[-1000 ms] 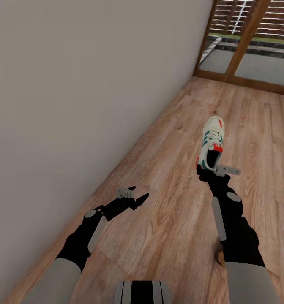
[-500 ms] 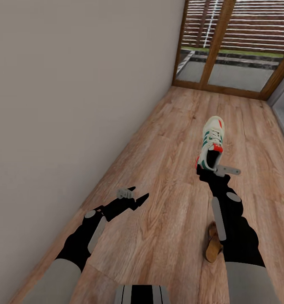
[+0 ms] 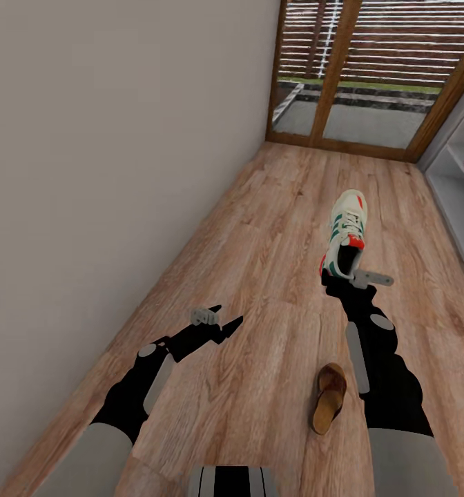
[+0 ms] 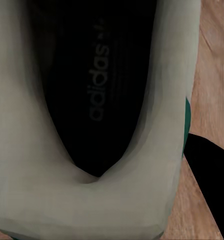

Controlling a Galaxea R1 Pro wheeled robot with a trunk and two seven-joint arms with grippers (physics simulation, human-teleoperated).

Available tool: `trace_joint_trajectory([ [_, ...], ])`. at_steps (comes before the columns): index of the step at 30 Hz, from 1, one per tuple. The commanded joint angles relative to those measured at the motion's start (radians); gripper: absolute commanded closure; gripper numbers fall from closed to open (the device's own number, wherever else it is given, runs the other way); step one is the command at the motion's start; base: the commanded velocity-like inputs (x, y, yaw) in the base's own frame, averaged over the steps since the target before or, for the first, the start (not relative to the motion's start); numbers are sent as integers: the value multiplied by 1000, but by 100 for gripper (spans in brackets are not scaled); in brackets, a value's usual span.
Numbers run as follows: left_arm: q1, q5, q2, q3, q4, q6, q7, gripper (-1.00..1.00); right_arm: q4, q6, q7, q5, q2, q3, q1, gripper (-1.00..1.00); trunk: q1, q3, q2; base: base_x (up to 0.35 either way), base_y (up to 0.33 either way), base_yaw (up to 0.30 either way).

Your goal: Pick up the two gym shoes and the two sandals from the corridor floor and place them onto the hallstand (shoe rack) in the corridor, making sure they are on the rack and not on the floor. Arrange them so the two gym shoes are next to each other and the two sandals are next to each other.

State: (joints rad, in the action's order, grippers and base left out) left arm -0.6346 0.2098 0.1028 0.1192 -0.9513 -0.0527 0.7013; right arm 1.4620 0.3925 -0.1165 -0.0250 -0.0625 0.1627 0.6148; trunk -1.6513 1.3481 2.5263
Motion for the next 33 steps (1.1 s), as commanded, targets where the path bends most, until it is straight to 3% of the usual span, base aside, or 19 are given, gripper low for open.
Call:
trace_joint_trajectory([
  [1, 0, 8, 0, 0, 0, -6, 3, -100, 1, 5, -3, -3, 0, 1, 0, 100, 0, 0, 0, 93, -340, -240],
  [22, 0, 8, 1, 2, 0, -6, 1, -100, 1, 8, -3, -3, 0, 5, 0, 100, 0, -13, 0, 51, -342, -271],
  [33, 1, 8, 1, 1, 0, -4, 0, -100, 1, 64, -2, -4, 0, 7, 0, 100, 0, -14, 0, 0, -274, -41],
])
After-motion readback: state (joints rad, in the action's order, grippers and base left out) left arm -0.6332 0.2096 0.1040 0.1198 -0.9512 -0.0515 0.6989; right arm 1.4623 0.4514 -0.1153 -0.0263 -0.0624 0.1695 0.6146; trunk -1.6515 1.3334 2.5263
